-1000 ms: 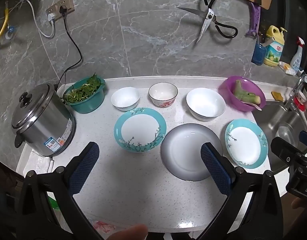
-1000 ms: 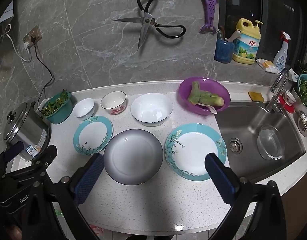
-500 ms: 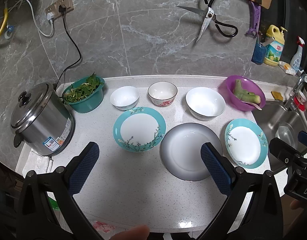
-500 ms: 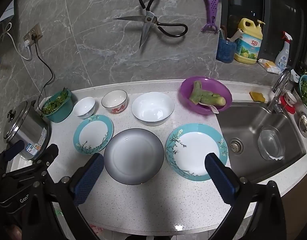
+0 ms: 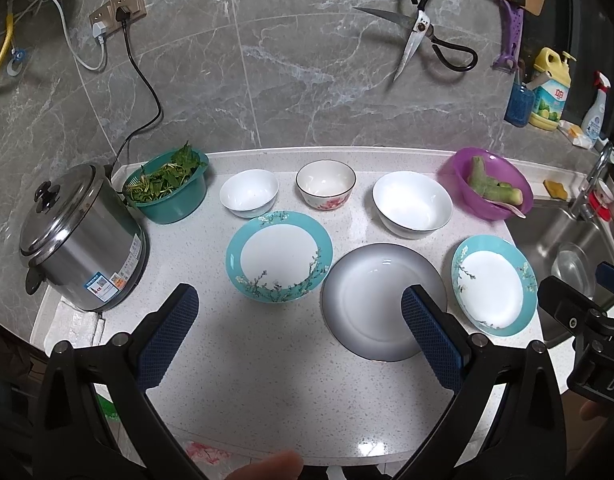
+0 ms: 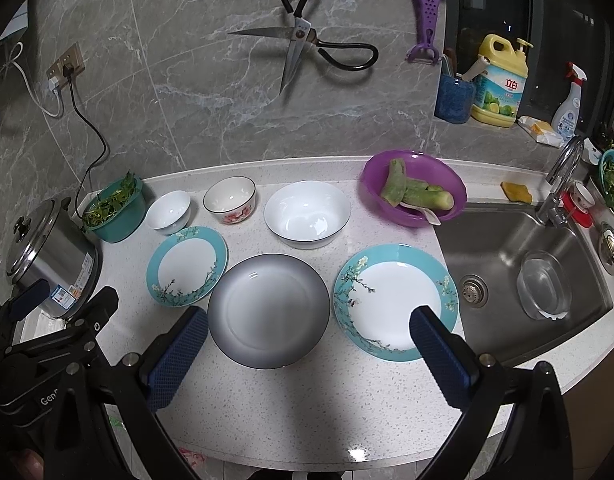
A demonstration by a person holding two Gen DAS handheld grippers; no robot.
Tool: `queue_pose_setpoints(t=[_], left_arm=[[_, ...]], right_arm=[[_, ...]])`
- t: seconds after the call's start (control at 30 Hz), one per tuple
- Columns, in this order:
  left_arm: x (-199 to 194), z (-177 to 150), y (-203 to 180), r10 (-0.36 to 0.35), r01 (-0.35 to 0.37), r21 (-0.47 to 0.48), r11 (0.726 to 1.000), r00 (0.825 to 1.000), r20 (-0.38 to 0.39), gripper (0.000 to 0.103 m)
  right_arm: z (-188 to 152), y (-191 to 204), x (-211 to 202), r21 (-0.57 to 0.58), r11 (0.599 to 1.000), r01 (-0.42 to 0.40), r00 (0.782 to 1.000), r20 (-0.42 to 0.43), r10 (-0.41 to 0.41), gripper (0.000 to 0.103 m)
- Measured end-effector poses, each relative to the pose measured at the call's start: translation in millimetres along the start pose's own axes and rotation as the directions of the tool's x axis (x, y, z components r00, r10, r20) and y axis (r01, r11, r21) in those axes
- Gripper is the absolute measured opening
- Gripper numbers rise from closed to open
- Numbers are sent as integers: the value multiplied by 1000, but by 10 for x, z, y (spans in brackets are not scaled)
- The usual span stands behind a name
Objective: Organize plates and bowls
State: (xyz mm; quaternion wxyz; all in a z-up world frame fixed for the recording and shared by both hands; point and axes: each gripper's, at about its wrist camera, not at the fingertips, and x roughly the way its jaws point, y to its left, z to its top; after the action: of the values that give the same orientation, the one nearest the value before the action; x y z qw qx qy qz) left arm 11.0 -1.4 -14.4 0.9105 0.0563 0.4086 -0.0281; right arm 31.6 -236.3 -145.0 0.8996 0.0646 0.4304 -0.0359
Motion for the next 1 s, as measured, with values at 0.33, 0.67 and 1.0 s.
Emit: queue_pose_setpoints(t=[0.33, 0.67, 1.0], left_arm=[[45, 15, 10, -1, 1, 3, 1000, 1000, -6, 103], [65, 23, 1, 0, 0, 2, 1000, 1000, -9, 103], [94, 33, -4, -1, 1, 3, 1000, 1000, -11, 103]], right_arm=[[23, -3, 15, -1, 1000, 0, 1000, -4, 0, 103], [37, 6, 43, -1, 1000, 1, 1000, -7, -1, 103], [47, 5, 59, -1, 1000, 1, 1000, -10, -1, 103]])
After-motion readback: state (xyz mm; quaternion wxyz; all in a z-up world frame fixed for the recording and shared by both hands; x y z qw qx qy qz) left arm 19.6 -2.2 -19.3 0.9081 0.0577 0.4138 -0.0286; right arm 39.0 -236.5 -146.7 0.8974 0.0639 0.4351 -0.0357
